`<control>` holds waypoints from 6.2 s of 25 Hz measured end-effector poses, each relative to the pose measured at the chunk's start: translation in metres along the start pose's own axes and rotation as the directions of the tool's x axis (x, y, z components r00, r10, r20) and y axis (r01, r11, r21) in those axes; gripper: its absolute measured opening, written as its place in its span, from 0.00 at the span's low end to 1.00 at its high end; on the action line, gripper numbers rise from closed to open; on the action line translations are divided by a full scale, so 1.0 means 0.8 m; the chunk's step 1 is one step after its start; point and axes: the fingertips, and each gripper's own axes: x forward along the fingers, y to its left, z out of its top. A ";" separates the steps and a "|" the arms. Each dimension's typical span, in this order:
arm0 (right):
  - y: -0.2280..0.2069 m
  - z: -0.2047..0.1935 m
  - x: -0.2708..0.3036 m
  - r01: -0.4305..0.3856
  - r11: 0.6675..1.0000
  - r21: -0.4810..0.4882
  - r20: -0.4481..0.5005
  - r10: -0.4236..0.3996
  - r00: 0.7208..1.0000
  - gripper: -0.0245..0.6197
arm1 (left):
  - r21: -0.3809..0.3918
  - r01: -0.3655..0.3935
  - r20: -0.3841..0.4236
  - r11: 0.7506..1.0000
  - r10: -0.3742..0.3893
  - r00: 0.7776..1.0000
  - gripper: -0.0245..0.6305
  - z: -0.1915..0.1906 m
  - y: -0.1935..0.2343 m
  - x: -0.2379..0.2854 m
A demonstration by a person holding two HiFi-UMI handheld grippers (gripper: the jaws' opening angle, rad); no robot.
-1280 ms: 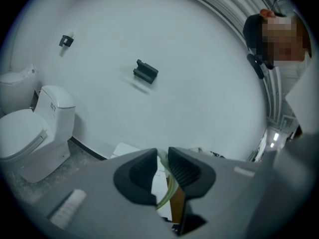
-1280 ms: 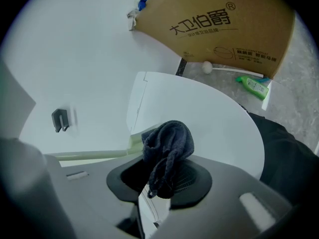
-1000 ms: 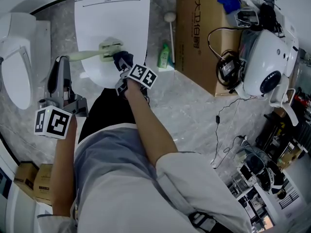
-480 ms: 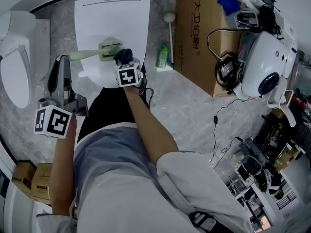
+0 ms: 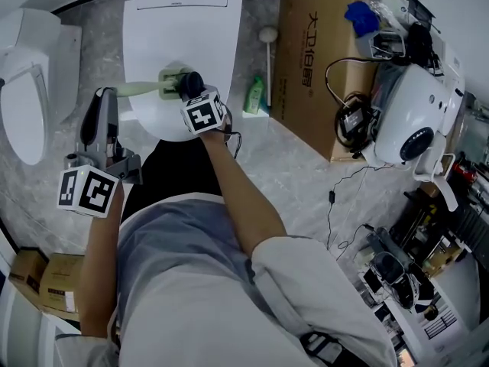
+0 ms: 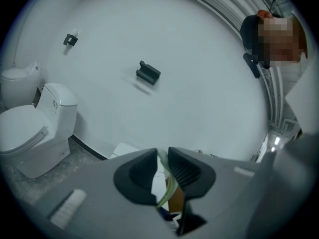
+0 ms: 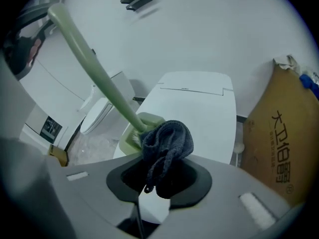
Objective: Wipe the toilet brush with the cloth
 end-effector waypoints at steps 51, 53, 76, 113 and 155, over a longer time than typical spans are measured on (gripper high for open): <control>0.017 0.054 -0.038 -0.457 0.874 0.164 -0.039 0.468 0.883 0.19 | -0.033 0.003 0.047 0.999 -0.001 0.999 0.04 0.000 0.001 -0.003; 0.019 0.058 -0.042 -0.466 0.866 0.182 -0.024 0.478 0.878 0.19 | -0.036 0.005 0.049 0.999 -0.004 0.999 0.04 0.001 0.001 -0.003; 0.026 0.078 -0.084 -0.452 0.865 0.219 0.016 0.460 0.888 0.19 | -0.046 0.057 0.052 0.997 -0.055 0.997 0.04 0.006 -0.003 0.008; 0.086 0.147 -0.206 -0.478 0.856 0.197 0.154 0.454 0.878 0.19 | -0.093 0.121 0.074 0.988 -0.114 0.991 0.04 0.012 0.004 0.005; 0.152 0.219 -0.325 -0.488 0.872 0.046 0.438 0.421 0.794 0.19 | 0.058 0.250 -0.011 0.967 -0.250 0.968 0.04 0.021 -0.008 -0.023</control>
